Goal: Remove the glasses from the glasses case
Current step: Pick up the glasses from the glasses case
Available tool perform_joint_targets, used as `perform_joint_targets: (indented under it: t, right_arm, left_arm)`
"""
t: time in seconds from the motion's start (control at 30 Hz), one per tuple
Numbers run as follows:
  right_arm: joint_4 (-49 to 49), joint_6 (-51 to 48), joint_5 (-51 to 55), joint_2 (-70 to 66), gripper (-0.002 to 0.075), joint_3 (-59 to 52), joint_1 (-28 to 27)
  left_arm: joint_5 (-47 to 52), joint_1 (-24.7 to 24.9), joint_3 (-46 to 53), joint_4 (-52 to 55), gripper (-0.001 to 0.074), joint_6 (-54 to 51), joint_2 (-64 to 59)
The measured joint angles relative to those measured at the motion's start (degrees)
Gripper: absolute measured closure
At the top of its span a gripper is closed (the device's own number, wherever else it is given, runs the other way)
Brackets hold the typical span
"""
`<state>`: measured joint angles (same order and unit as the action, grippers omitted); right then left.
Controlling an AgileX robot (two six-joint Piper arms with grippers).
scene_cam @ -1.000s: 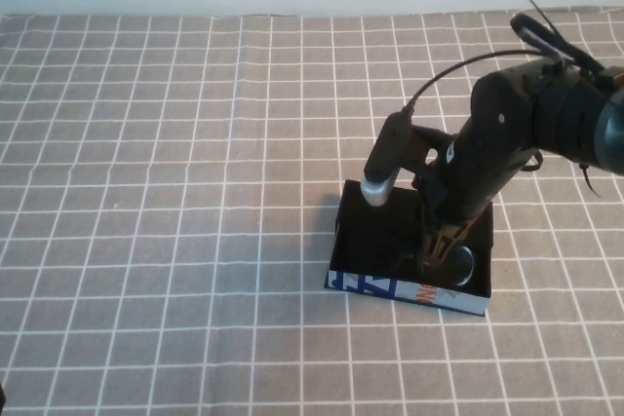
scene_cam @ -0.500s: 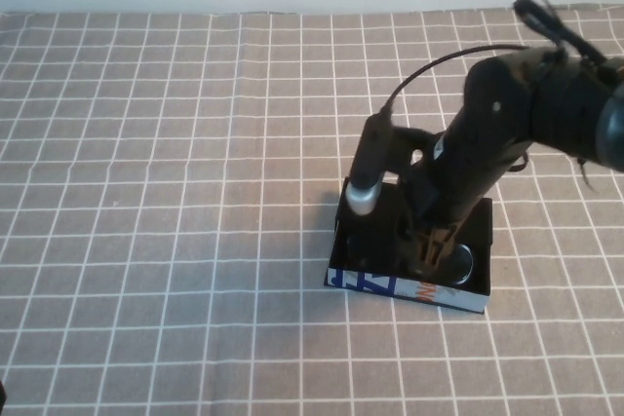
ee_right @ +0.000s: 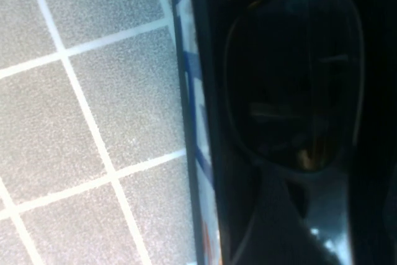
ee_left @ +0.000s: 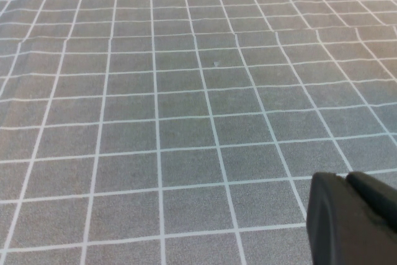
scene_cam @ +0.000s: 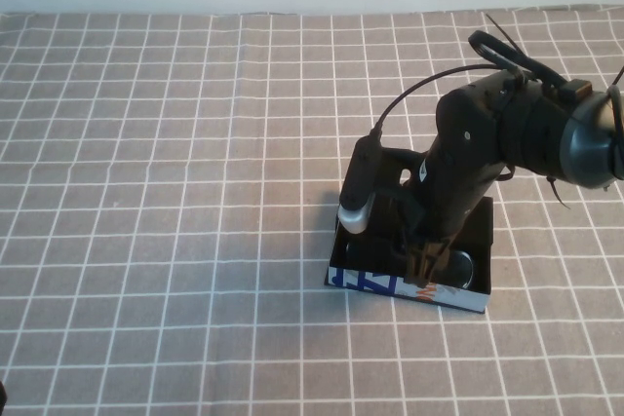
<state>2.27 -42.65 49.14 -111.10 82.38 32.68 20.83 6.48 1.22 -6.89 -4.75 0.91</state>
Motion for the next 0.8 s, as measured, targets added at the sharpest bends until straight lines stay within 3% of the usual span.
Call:
perform_joint_targets:
  t: [0.13, 0.4, 0.8]
  right_arm:
    - [0.0, 0.06, 0.0, 0.0, 0.0428, 0.0, 0.0]
    - [-0.69, 0.06, 1.54, -0.33, 0.0681, 0.12, 0.0]
    - [-0.91, 2.28, 2.1, 6.09, 0.0729, 0.12, 0.0]
  left_arm:
    - [0.0, 0.0, 0.0, 0.0, 0.074, 0.0, 0.0]
    - [0.0, 0.0, 0.0, 0.0, 0.0739, 0.0, 0.0]
    - [0.0, 0.0, 0.0, 0.0, 0.074, 0.0, 0.0]
